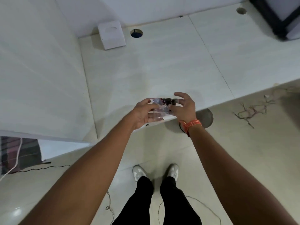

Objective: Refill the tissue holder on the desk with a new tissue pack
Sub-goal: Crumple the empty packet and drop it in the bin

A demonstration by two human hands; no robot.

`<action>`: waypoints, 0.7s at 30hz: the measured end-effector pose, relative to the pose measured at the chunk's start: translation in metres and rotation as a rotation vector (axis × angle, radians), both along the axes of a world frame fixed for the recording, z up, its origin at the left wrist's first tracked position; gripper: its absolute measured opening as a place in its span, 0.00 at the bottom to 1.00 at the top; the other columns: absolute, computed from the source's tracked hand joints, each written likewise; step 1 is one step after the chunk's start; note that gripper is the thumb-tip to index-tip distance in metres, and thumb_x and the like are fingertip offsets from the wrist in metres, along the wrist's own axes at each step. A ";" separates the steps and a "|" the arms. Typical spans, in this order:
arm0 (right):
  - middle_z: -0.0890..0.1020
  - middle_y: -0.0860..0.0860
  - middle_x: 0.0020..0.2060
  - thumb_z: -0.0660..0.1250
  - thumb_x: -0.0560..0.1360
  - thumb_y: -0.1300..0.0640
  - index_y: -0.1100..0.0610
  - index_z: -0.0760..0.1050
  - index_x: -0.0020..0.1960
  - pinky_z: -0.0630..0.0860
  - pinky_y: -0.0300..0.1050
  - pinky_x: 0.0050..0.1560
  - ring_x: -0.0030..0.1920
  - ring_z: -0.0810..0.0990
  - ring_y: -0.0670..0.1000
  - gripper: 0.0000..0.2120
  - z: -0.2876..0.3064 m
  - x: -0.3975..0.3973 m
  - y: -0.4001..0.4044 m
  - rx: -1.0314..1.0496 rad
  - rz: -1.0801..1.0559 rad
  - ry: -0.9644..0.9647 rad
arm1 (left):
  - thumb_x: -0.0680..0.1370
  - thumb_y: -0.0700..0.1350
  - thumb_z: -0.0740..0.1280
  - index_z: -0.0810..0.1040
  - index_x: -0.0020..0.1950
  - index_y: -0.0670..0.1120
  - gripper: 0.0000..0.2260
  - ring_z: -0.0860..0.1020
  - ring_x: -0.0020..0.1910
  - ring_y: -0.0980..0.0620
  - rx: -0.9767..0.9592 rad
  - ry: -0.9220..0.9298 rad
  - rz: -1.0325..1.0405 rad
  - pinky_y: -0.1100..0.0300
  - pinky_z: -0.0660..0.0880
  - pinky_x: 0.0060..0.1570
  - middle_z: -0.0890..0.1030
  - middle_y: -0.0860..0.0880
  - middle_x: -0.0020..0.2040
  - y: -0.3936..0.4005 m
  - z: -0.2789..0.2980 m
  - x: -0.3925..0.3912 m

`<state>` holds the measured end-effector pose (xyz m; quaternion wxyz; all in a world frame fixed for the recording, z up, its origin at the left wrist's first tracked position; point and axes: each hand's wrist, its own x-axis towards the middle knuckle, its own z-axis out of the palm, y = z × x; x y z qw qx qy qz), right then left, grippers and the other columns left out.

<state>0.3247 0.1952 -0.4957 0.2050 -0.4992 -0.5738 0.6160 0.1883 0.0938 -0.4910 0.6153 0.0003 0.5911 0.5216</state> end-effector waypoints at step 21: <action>0.87 0.53 0.41 0.72 0.71 0.61 0.56 0.85 0.47 0.80 0.47 0.42 0.41 0.84 0.54 0.06 -0.066 0.256 0.093 0.645 0.237 -0.361 | 0.79 0.32 0.61 0.77 0.60 0.36 0.11 0.83 0.45 0.42 -0.164 -0.067 -0.099 0.55 0.84 0.43 0.82 0.36 0.52 0.141 -0.053 0.239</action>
